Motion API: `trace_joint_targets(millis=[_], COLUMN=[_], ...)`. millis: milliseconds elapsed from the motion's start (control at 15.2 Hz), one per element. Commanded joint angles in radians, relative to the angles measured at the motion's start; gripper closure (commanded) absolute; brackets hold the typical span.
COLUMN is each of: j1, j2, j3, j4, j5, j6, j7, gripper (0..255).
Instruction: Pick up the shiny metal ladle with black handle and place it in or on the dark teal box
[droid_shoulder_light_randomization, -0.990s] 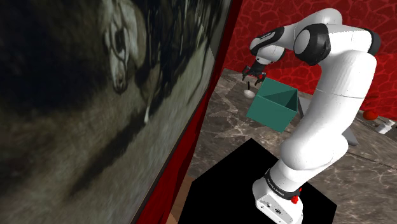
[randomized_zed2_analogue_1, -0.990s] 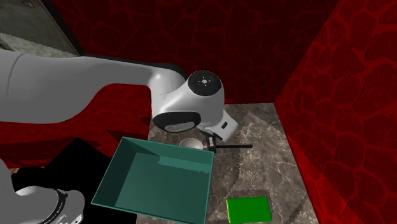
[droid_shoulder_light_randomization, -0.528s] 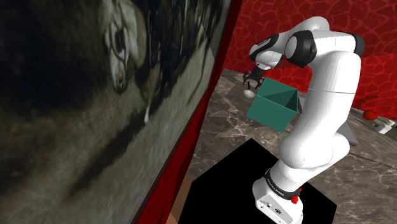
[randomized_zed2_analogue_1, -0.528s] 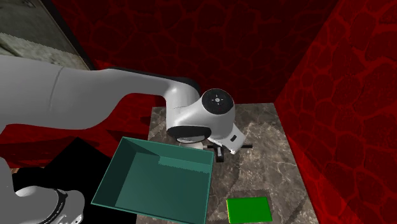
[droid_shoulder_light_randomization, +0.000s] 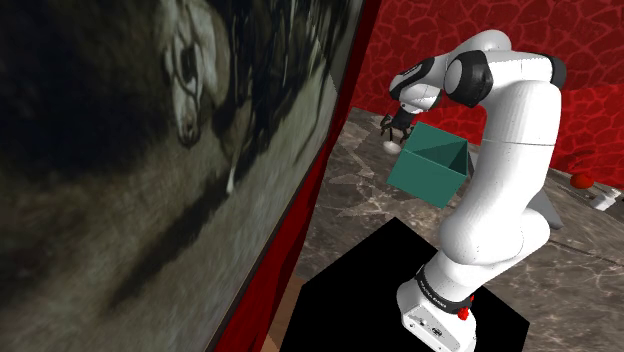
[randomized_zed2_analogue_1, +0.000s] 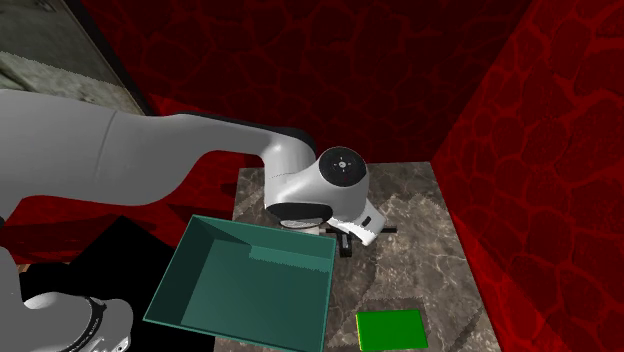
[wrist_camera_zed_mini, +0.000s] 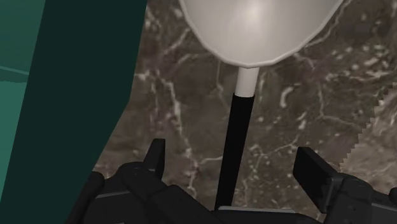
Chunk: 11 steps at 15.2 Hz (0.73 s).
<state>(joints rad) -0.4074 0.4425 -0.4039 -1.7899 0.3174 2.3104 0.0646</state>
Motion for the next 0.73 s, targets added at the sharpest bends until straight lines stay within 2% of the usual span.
trace_joint_targets(millis=[0,132,198,660], j1=[0.0,0.0,0.0,0.001], j2=[0.0,0.0,0.0,-0.001], j3=[0.0,0.0,0.0,0.0], j4=[0.0,0.0,0.0,-0.001], j5=[0.0,0.0,0.0,0.0], j6=[0.0,0.0,0.0,0.0], j7=[0.0,0.0,0.0,0.001], gripper=[0,0,255,255])
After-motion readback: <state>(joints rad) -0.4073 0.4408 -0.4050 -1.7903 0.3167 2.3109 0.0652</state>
